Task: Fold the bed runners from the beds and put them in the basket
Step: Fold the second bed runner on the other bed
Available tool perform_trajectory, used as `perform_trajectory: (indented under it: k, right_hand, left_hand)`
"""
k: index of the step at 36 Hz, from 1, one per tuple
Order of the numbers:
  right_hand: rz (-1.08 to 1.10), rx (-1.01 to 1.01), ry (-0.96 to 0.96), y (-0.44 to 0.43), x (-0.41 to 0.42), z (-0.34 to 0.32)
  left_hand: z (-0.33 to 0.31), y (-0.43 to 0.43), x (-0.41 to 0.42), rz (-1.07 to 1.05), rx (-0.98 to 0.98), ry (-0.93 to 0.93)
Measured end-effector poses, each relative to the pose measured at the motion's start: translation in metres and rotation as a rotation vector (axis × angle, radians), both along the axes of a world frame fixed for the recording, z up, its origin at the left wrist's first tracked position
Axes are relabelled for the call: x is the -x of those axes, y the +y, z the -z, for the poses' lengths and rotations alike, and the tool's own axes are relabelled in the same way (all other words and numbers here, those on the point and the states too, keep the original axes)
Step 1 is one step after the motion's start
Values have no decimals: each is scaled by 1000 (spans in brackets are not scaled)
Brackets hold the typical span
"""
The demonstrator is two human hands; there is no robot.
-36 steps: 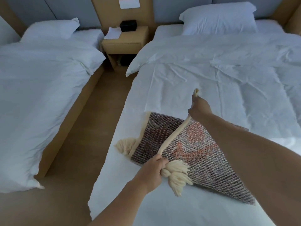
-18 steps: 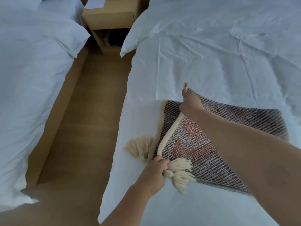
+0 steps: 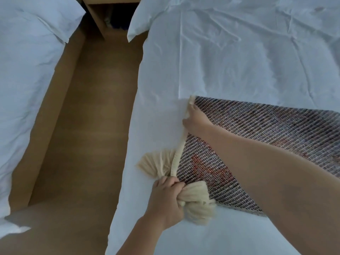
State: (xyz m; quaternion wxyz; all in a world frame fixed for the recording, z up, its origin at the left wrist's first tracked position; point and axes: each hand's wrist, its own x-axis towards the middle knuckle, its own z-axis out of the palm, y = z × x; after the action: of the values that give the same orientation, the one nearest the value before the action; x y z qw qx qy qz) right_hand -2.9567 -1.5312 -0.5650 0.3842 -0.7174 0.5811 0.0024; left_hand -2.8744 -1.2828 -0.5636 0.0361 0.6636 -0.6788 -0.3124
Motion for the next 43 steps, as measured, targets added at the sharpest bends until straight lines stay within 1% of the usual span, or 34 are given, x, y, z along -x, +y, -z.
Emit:
perform_trajectory:
  k: [1,3,5,7,9,11,13,19,26,33,39,43]
  right_hand:
    - [-34,25,-26,6,2,6]
    - [-117,169,-36,15,10,16]
    - [-207,288,37,19,23,21]
    - [-276,344,172,16,39,26]
    - [-318,361,300,10,61,34]
    - [-327,367,369,1,87,40]
    - [-322,377,399,-10,115,45]
    - [-191,350,479,-39,204,54]
    - [-127,332,530,-48,312,53]
    - [-85,326,560,-51,405,50]
    - [-71,333,490,-50,441,52]
    - [-105,358,436,-31,450,53]
  left_hand:
    - [1,-1,0,-29,47,10]
    - [4,-7,2,-79,153,12]
    - [5,-21,12,-59,219,-16]
    - [7,-40,27,-18,206,-51]
    - [12,-59,43,31,181,-122]
    - [21,-76,59,70,157,-192]
    - [32,-89,74,97,121,-224]
    - [48,-110,135,139,162,-274]
    - [53,-110,247,258,167,-181]
    - [56,-106,352,353,218,-119]
    - [59,-114,414,363,229,-101]
    - [62,-105,438,462,259,-95]
